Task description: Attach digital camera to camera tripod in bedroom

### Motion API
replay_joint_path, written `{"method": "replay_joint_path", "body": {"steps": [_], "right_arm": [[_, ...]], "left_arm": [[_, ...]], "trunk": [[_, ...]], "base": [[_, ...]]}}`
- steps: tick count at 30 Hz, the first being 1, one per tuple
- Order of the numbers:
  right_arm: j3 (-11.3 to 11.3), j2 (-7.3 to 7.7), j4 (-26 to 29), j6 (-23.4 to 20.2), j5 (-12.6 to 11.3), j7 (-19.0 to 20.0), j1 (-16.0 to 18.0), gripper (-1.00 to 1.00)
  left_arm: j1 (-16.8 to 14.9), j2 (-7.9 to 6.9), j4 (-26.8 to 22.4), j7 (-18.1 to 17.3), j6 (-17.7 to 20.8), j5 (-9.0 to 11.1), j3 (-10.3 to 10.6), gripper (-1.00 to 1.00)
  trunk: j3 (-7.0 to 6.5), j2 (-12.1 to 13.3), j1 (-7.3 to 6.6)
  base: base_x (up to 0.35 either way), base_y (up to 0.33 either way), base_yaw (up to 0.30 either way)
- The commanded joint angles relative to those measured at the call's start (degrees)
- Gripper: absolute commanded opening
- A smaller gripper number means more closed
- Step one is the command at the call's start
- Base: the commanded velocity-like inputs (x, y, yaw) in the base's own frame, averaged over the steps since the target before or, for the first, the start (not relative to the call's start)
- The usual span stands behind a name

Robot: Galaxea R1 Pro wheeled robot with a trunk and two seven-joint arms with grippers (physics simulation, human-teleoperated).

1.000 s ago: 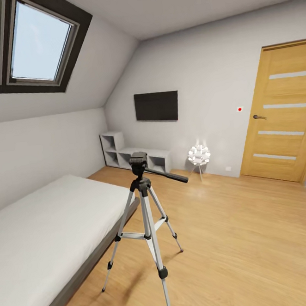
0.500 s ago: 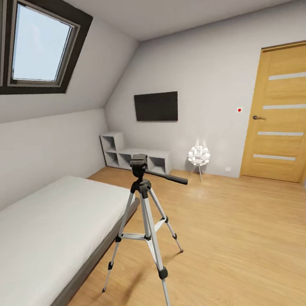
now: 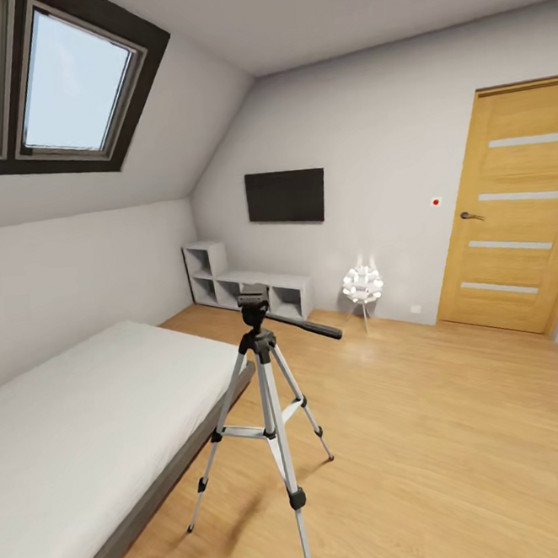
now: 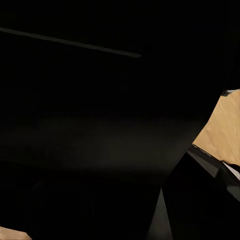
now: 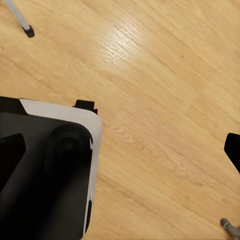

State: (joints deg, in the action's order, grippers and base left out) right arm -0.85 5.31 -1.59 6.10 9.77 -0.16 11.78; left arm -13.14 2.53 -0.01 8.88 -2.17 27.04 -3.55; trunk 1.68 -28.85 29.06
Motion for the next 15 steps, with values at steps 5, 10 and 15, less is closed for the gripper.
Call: {"method": "replay_joint_path", "body": {"steps": [5,10,15], "right_arm": [[-0.1,0.03,-0.2,0.3,0.4,0.0,0.1,1.00],[-0.1,-0.02,-0.2,-0.1,0.4,0.0,0.1,1.00],[-0.1,-0.04,-0.2,-0.3,0.3,0.2,0.1,1.00]], "left_arm": [[0.0,0.02,0.0,0.0,-0.2,-0.1,-0.3,-1.00],[0.0,0.02,0.0,0.0,-0.2,-0.1,-0.3,-1.00],[0.0,0.02,0.0,0.0,-0.2,-0.1,-0.3,-1.00]], "trunk": [[-0.79,1.9,-1.08],[-1.68,3.9,-2.17],[-2.58,5.9,-3.27]], "base": [[0.000,0.000,0.000],[0.000,0.000,0.000],[0.000,0.000,0.000]]}}
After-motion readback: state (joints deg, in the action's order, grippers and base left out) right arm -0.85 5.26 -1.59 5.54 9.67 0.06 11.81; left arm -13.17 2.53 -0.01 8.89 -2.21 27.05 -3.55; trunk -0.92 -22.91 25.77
